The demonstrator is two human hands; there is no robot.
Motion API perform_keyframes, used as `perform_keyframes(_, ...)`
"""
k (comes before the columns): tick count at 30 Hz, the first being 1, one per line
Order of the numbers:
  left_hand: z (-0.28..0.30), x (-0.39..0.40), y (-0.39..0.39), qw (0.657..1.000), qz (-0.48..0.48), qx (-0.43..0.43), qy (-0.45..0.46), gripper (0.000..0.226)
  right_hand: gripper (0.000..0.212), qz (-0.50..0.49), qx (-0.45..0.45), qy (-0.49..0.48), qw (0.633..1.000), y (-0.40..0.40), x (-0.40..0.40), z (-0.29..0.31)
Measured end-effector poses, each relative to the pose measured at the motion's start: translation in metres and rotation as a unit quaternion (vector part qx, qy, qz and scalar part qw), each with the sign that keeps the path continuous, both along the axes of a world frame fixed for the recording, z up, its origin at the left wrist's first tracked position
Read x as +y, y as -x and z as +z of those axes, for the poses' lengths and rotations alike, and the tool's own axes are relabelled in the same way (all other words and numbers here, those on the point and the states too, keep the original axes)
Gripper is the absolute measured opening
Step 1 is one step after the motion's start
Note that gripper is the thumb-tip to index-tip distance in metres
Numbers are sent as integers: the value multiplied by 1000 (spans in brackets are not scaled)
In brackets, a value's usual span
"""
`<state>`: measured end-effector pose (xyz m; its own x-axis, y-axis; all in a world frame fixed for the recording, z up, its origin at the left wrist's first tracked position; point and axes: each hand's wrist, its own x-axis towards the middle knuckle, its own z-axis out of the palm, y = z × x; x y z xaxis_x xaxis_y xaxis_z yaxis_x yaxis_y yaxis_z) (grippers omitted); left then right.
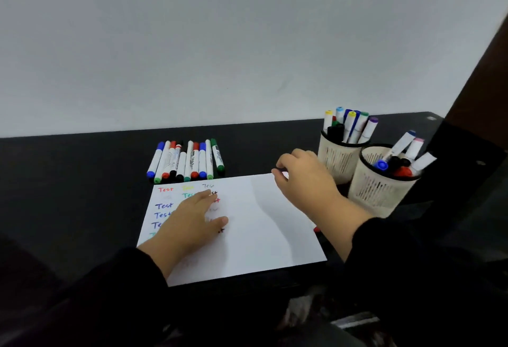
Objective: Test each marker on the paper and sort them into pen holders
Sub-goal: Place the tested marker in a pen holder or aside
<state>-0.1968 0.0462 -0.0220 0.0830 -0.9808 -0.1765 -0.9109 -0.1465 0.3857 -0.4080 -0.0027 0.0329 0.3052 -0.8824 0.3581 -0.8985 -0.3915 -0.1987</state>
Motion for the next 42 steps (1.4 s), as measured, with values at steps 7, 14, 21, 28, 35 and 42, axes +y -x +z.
perform_keyframes(7, 3, 2, -34, 999, 4, -31, -23, 67, 27, 61, 16, -44, 997, -54, -39, -25)
perform_keyframes(14, -1, 3, -47, 999, -24, -19, -8, 67, 31, 87, 11, -99, 991, -91, -82, -39)
perform_keyframes(21, -6, 3, -50, 999, -33, -22, 5, 68, 38, 114, -1, -178, 977, -121, -109, -47)
perform_keyframes(28, -8, 2, -52, 999, -33, -22, 5, 69, 31, 69, -25, -183, 980, -134, -115, -46)
perform_keyframes(35, -11, 3, -53, 999, -36, -24, 4, 68, 29, -15, -182, -253, 950, -133, -109, -43)
perform_keyframes(42, 1, 3, -51, 999, -25, -30, -34, 68, 18, -62, -416, -278, 863, -100, -60, -19)
